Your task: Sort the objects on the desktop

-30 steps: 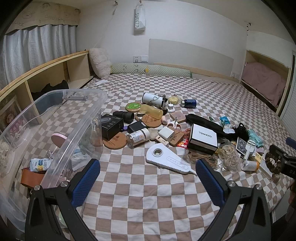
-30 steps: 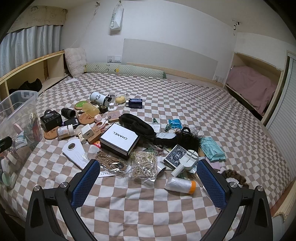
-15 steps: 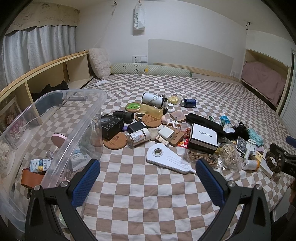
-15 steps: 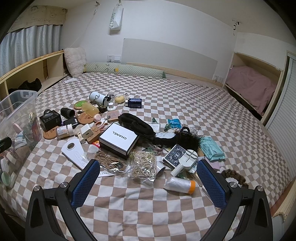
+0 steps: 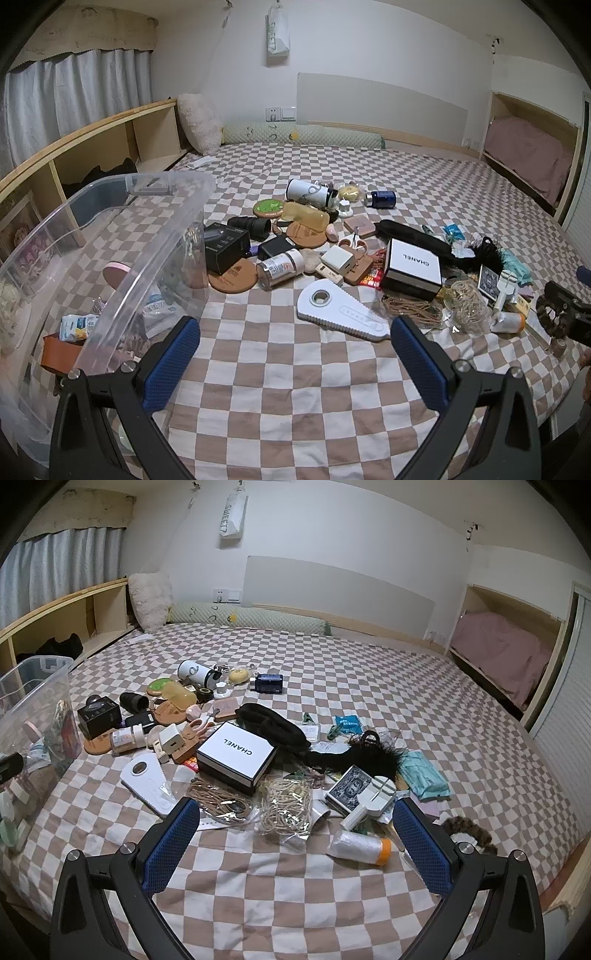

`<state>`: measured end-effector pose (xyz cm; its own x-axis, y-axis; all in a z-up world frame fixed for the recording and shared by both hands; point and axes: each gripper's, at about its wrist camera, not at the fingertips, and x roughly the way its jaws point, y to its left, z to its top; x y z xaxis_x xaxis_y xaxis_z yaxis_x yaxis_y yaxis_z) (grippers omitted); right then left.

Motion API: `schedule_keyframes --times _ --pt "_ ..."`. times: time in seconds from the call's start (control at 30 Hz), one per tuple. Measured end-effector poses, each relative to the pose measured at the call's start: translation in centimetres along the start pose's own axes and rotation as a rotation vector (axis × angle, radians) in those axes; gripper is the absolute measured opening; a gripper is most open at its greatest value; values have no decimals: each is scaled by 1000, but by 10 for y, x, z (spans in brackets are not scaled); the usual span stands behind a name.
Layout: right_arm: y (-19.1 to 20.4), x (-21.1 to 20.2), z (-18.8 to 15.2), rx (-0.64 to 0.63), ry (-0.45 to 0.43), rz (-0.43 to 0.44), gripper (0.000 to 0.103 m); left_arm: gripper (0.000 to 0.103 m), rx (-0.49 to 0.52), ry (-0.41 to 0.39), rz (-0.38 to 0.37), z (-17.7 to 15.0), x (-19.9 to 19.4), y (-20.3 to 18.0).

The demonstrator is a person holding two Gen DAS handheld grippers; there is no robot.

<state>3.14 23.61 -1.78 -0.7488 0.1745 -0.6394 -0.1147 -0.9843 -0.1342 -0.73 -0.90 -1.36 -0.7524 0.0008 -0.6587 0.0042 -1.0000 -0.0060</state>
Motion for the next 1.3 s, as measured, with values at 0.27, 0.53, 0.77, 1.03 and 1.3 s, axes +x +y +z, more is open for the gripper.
schedule_keyframes --times 0.27,0.53,0.77,1.03,1.3 --pt "3 17 -10 15 66 29 103 103 44 11 4 -13 11 -4" --pt "10 47 -33 19 151 52 103 103 58 51 -1 -30 32 -15" --pt "8 85 -58 15 257 26 103 103 92 127 -15 -48 54 -30" --pt "0 136 -55 54 267 21 103 103 107 120 -40 -51 54 -36" --pt "-12 181 -43 161 308 56 89 103 93 75 -40 -50 66 -38"
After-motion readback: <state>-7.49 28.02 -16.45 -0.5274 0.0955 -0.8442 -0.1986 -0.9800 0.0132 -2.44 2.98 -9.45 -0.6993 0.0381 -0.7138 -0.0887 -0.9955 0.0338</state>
